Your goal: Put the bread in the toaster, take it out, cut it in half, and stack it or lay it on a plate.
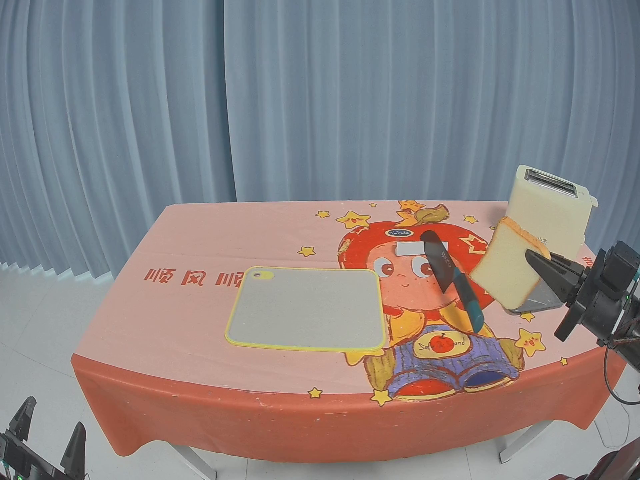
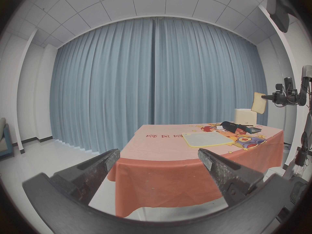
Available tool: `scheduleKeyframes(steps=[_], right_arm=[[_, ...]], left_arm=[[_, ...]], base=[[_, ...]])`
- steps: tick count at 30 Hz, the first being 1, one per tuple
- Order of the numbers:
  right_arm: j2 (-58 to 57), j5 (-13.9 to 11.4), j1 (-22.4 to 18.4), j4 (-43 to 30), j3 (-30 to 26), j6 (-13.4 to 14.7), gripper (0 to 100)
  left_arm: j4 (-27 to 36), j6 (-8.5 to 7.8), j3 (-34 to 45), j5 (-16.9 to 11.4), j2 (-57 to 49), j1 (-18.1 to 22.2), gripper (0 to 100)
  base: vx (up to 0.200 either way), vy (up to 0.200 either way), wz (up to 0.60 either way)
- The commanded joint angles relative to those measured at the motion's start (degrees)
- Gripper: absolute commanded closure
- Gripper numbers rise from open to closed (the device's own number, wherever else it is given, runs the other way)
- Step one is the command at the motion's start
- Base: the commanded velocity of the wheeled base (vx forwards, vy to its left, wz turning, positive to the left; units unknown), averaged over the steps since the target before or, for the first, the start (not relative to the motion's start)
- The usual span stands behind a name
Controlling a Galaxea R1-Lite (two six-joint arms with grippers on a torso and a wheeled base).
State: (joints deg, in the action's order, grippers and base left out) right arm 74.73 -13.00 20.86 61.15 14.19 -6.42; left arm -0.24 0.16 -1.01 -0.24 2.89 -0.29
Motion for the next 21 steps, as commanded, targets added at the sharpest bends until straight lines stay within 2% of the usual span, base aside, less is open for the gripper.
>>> scheduleKeyframes(steps=[1, 5, 21], right_arm=[[0.15, -0.01, 0.41, 0.02, -0.04, 0.01, 100], [0.42, -0.01, 0.76, 0.02, -0.13, -0.08, 100], [2.97, 0.16, 4.72, 0.11, -1.45, 0.1, 100]], left_arm=[[-0.02, 0.02, 1.01, -0.02, 0.01, -0.06, 0], [-0.02, -0.07, 1.01, -0.02, 0.01, 0.03, 0], [-0.02, -0.16, 1.01, -0.02, 0.01, 0.03, 0]], base=[[0.0, 0.2, 0.0], [0.0, 0.2, 0.0], [0.0, 0.0, 0.0]])
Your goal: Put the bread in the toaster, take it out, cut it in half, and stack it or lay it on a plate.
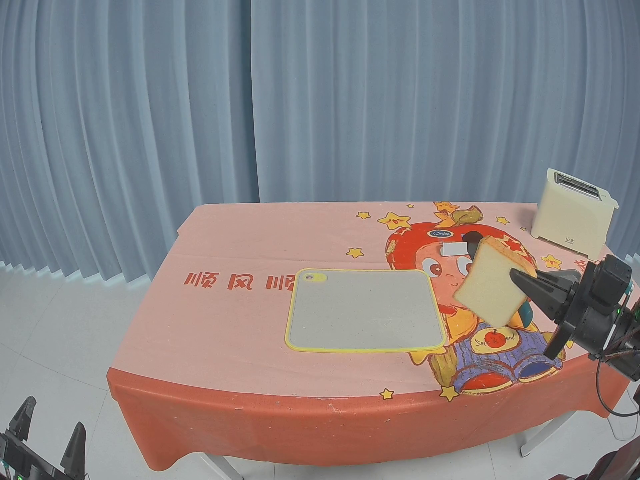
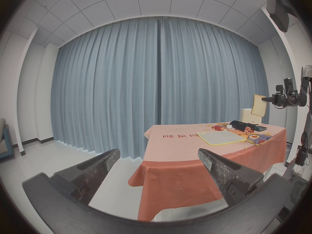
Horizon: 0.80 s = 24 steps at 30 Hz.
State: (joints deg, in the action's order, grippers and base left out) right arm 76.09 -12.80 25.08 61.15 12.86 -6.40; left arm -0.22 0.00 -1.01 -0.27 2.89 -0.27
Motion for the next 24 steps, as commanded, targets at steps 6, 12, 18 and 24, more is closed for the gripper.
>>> scheduleKeyframes(steps=[6, 12, 18, 24], right_arm=[[4.41, 2.17, 0.68, 0.9, 0.76, 0.86, 100], [6.08, 3.22, 3.14, 0.9, 1.73, 5.43, 100], [8.63, 4.89, 7.44, 0.9, 3.14, 13.08, 100], [12.06, 5.59, 8.59, 0.99, 3.57, 18.0, 100]], left_arm=[[-0.04, 0.0, 1.01, 0.0, 0.01, 0.0, 0], [-0.04, 0.09, 1.01, -0.08, 0.01, 0.0, 0], [-0.04, 0.0, 1.01, 0.0, 0.01, 0.0, 0], [-0.04, 0.18, 1.01, 0.0, 0.01, 0.0, 0]], base=[[0.0, 0.0, 0.0], [0.0, 0.0, 0.0], [0.0, 0.0, 0.0], [0.0, 0.0, 0.0]])
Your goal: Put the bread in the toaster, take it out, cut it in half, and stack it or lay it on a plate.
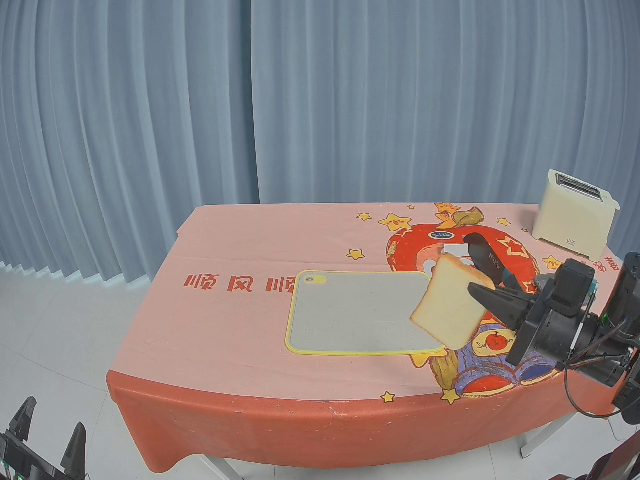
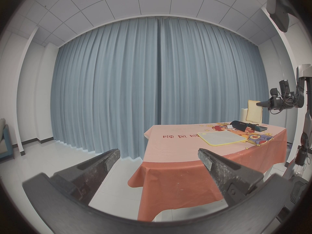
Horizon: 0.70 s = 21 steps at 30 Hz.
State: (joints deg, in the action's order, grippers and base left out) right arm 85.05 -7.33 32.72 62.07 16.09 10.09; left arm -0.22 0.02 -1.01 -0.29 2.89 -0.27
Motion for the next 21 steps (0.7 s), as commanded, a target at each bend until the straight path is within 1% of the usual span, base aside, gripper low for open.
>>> scheduleKeyframes(steps=[1, 2, 4, 5, 10, 11, 13, 16, 21], right_arm=[[3.19, 0.12, 1.03, 0.06, 0.34, 2.12, 100], [3.19, 0.03, 1.12, 0.06, 0.34, 3.79, 100], [3.19, 0.03, 1.29, 0.06, 0.43, 5.55, 100], [3.01, 0.03, 1.65, 0.06, 0.52, 6.96, 100], [3.01, 0.03, 3.05, 0.15, 1.57, 11.62, 100], [3.01, 0.03, 3.05, 0.15, 1.57, 11.62, 100], [3.19, -0.14, 3.23, 0.15, 1.75, 14.08, 100], [3.28, -0.32, 3.23, 0.15, 2.1, 15.66, 100], [3.54, -0.32, 4.19, 0.33, 2.54, 16.19, 100]], left_arm=[[0.04, 0.06, 1.01, 0.03, 0.01, 0.0, 0], [-0.04, 0.06, 1.01, 0.03, 0.01, -0.08, 0], [0.04, -0.02, 1.01, 0.03, 0.01, 0.0, 0], [-0.04, 0.06, 1.01, 0.03, 0.01, 0.0, 0], [0.04, -0.02, 1.01, 0.03, 0.01, 0.0, 0], [0.04, -0.02, 1.01, 0.03, 0.01, 0.0, 0], [-0.04, 0.24, 1.01, 0.03, 0.01, 0.0, 0], [-0.04, 0.33, 1.01, 0.03, 0.01, 0.0, 0], [-0.04, 0.24, 1.01, 0.03, 0.01, -0.08, 0]], base=[[0.0, 0.0, 0.0], [0.0, 0.0, 0.0], [0.0, 0.0, 0.0], [0.0, 0.0, 0.0], [0.0, 0.0, 0.0], [0.0, 0.0, 0.0], [0.0, 0.0, 0.0], [0.0, 0.0, 0.0], [0.0, 0.0, 0.0]])
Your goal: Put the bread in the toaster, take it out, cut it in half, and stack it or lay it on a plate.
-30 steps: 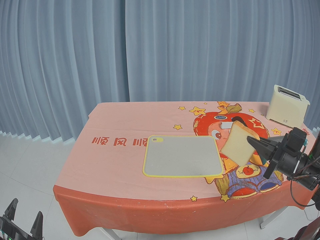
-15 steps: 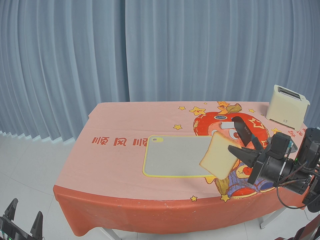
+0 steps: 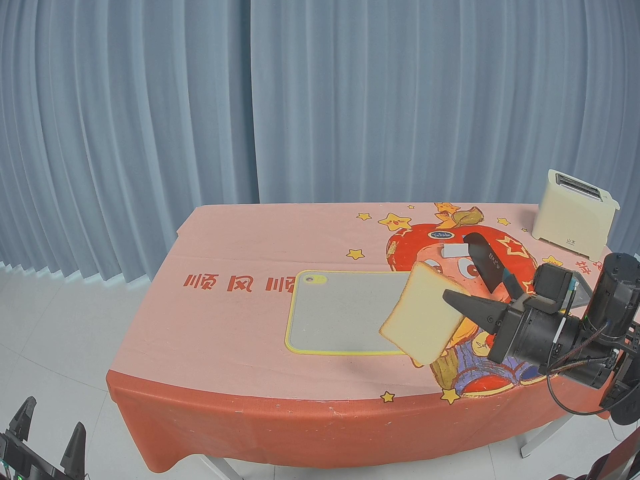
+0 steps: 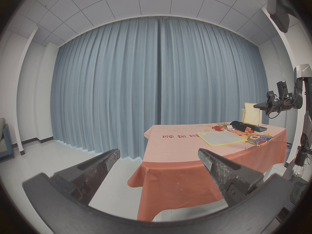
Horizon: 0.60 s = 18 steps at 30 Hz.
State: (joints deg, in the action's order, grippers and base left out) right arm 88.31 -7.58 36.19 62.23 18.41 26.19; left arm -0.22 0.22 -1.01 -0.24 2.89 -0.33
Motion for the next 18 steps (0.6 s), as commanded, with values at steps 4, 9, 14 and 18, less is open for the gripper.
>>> scheduleKeyframes(steps=[4, 9, 14, 18], right_arm=[[1.08, 0.02, 0.81, 3.25, 0.23, 1.15, 100], [4.86, 0.29, 0.72, 11.51, 0.23, 3.52, 100], [8.63, 0.46, 0.72, 17.04, 0.05, 5.1, 100], [12.68, 0.64, 0.37, 21.53, 0.14, 5.1, 100]], left_arm=[[-0.04, -0.04, 1.01, -0.02, 0.01, 0.07, 0], [-0.04, -0.04, 1.01, -0.02, 0.01, -0.02, 0], [-0.04, -0.04, 1.01, -0.11, 0.01, -0.02, 0], [-0.04, -0.13, 1.01, -0.11, 0.01, 0.07, 0]], base=[[0.0, 0.0, 0.0], [0.0, 0.0, 0.0], [0.0, 0.0, 0.0], [0.0, 0.0, 0.0]])
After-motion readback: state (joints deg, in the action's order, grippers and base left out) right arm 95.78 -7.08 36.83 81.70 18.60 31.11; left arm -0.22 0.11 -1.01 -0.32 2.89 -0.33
